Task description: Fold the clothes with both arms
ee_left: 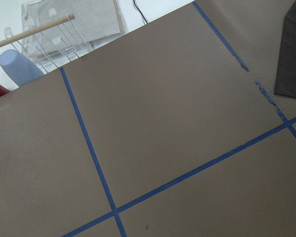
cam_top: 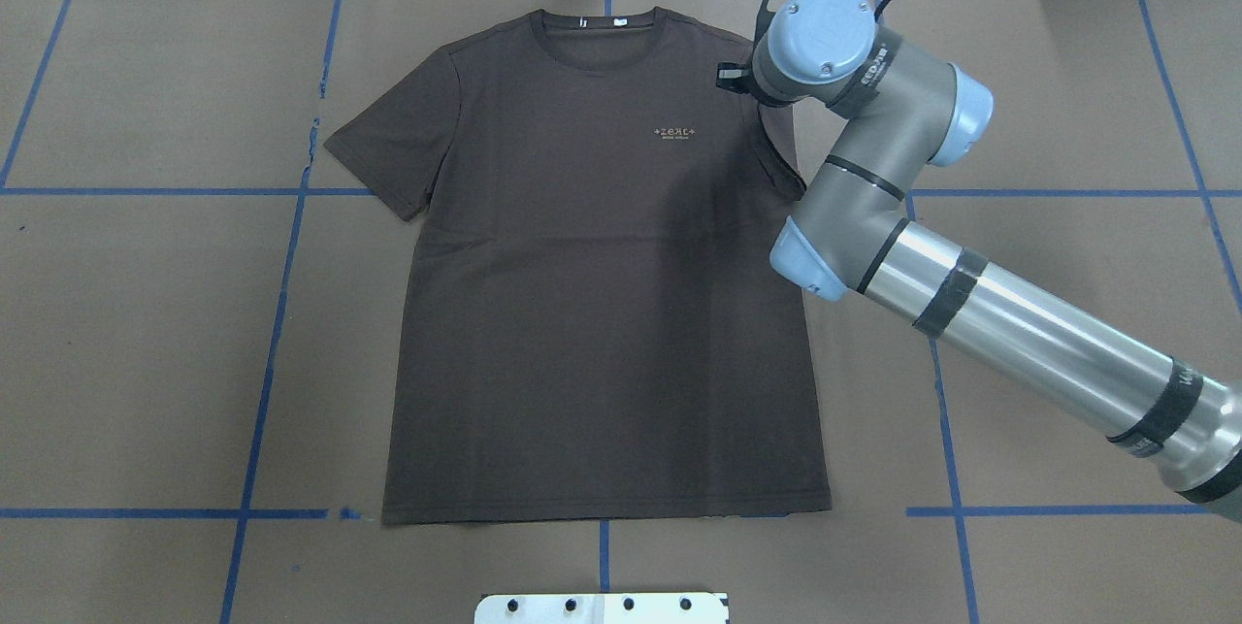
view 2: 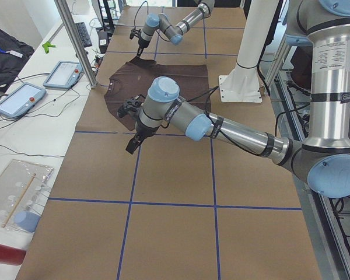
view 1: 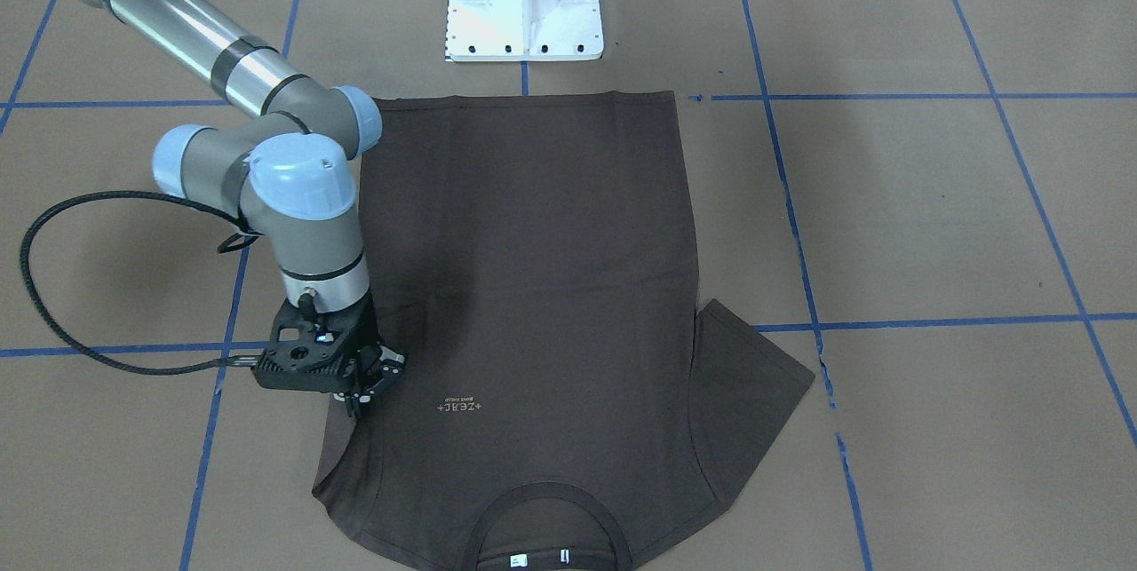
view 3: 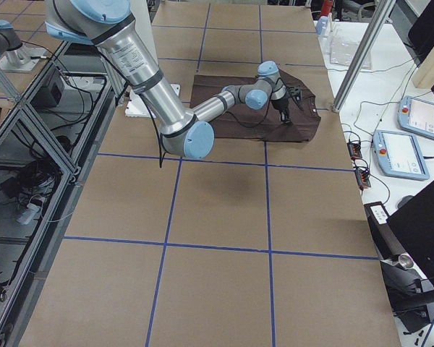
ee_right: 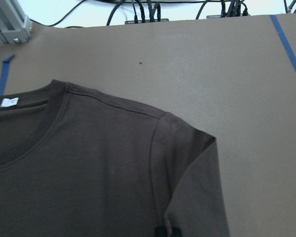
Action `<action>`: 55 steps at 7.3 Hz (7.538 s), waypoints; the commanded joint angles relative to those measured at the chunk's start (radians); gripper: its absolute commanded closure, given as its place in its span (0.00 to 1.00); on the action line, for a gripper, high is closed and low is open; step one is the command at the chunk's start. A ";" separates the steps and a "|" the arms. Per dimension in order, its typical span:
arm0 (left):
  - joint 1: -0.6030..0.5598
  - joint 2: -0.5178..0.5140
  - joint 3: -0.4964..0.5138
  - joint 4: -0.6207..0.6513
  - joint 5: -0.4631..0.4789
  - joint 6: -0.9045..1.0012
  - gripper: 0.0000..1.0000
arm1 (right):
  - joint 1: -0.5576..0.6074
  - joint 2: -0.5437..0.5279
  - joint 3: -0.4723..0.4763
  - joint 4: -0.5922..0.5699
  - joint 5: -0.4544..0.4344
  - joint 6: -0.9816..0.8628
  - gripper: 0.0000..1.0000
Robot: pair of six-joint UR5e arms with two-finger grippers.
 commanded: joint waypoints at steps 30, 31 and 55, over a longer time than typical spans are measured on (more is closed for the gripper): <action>0.634 -0.563 0.768 -0.584 0.442 -1.145 0.58 | 0.358 -0.218 0.363 -0.279 0.577 -0.562 0.00; 0.638 -0.561 0.768 -0.584 0.442 -1.143 0.57 | 0.358 -0.218 0.363 -0.279 0.577 -0.562 0.00; 0.663 -0.551 0.753 -0.535 0.446 -0.999 0.52 | 0.358 -0.242 0.370 -0.276 0.578 -0.561 0.00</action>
